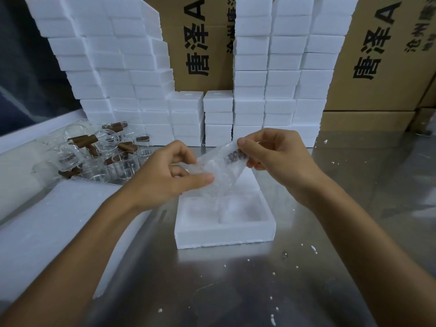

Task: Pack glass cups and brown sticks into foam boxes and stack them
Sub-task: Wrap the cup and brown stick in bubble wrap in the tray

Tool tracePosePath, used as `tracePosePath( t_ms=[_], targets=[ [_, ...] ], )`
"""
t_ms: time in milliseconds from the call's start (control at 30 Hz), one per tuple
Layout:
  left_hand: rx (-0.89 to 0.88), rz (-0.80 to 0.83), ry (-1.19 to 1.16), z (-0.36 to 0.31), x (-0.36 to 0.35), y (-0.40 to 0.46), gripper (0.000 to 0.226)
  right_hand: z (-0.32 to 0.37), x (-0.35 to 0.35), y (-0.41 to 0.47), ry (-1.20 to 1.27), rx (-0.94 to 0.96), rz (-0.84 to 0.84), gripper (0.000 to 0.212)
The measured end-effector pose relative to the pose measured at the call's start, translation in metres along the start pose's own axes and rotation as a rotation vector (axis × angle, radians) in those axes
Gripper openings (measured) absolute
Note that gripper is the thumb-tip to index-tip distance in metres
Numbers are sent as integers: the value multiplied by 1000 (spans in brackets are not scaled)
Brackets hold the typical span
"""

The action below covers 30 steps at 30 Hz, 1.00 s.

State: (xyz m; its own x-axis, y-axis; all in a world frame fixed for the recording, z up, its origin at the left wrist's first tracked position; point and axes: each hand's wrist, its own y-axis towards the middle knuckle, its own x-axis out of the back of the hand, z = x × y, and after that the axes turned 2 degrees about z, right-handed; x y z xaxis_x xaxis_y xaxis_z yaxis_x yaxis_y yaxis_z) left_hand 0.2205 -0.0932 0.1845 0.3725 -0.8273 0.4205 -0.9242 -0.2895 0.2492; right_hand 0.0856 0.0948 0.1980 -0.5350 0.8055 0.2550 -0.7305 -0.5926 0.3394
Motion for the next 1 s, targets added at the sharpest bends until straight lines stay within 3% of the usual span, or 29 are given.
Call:
tracePosePath(
  t_ms=[100, 300, 633, 1000],
  targets=[
    [90, 157, 134, 3, 6, -2, 77, 0, -5, -3, -108, 22, 103, 19],
    [207, 341, 389, 5, 7, -3, 62, -5, -13, -5, -296, 30, 296, 18],
    [220, 321, 609, 18, 2, 1, 65, -21, -9, 0, -449, -65, 464, 18],
    [162, 287, 613, 26, -3, 4, 83, -32, -2, -2, -547, -189, 501, 13]
  ],
)
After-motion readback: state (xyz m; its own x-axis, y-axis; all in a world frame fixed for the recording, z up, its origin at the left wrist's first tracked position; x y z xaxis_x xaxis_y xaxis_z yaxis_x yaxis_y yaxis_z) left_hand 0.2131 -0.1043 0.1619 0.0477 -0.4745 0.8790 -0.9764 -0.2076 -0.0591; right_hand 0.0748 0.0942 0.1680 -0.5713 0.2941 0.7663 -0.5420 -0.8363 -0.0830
